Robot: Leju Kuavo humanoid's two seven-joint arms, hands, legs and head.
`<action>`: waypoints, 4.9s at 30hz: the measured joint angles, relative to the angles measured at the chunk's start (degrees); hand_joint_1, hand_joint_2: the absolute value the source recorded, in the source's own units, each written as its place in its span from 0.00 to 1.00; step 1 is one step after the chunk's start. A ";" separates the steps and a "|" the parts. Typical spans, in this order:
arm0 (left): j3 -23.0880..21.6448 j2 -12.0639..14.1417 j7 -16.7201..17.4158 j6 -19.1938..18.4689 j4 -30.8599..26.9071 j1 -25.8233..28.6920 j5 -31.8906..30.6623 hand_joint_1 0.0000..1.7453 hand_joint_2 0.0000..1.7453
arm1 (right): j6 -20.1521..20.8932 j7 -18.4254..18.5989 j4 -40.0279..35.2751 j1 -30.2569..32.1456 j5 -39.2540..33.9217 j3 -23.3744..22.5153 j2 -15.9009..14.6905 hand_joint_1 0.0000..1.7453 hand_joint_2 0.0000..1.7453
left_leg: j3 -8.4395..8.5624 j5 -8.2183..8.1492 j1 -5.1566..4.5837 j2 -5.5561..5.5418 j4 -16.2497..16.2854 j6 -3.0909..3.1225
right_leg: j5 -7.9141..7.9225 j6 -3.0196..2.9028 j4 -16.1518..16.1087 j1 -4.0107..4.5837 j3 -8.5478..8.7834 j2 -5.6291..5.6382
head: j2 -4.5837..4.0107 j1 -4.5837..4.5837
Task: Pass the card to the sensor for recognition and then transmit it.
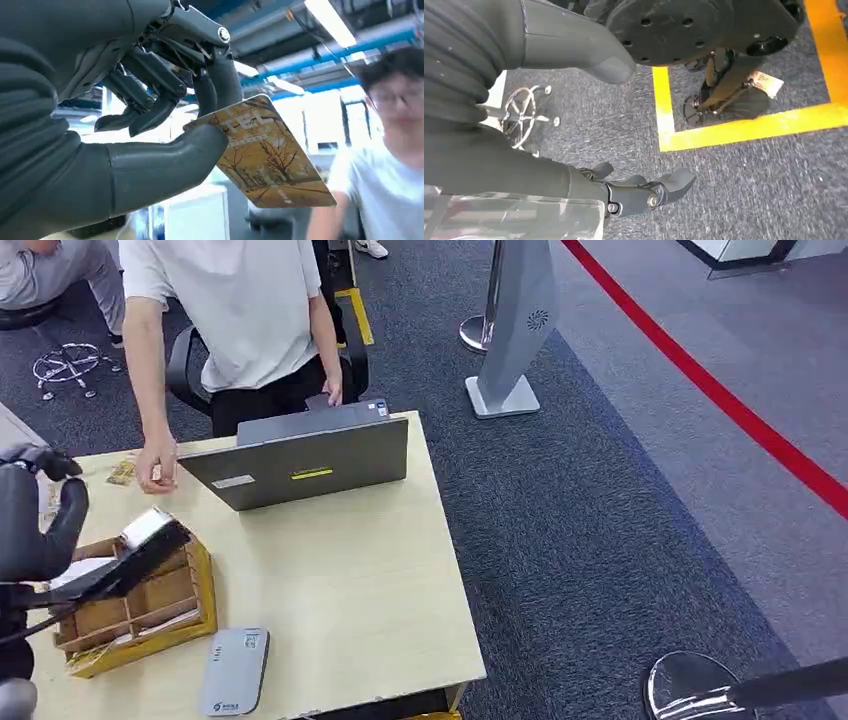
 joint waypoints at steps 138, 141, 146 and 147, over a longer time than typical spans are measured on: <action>59.62 -30.86 -16.02 14.66 88.91 19.71 59.86 0.00 0.00 | -11.06 3.44 11.84 0.93 -20.04 28.98 -7.23 0.00 0.00 | 0.15 -0.24 -0.03 -0.18 -0.08 -0.16 | -0.37 -0.05 0.14 0.00 0.13 -0.17 | 0.02 -0.09; 54.55 -29.77 -16.96 15.30 89.79 20.38 61.44 0.00 0.00 | -12.39 1.72 14.63 -0.26 -22.14 30.12 -8.44 0.00 0.00 | 0.13 -0.24 -0.03 -0.19 -0.08 -0.16 | -0.38 -0.05 0.14 -0.01 0.13 -0.18 | 0.02 -0.09; 46.45 -27.85 -18.49 16.04 91.58 21.25 63.80 0.00 0.00 | -14.40 -0.89 19.30 -2.12 -25.20 32.24 -10.36 0.00 0.00 | 0.11 -0.24 -0.04 -0.18 -0.08 -0.16 | -0.38 -0.05 0.14 -0.01 0.12 -0.18 | 0.00 -0.11; 44.92 -27.50 -18.69 16.30 91.92 21.41 64.30 0.00 0.00 | -14.71 -1.25 20.20 -2.50 -25.60 32.61 -10.73 0.00 0.00 | 0.11 -0.24 -0.04 -0.18 -0.08 -0.15 | -0.38 -0.05 0.14 -0.01 0.12 -0.18 | 0.02 -0.07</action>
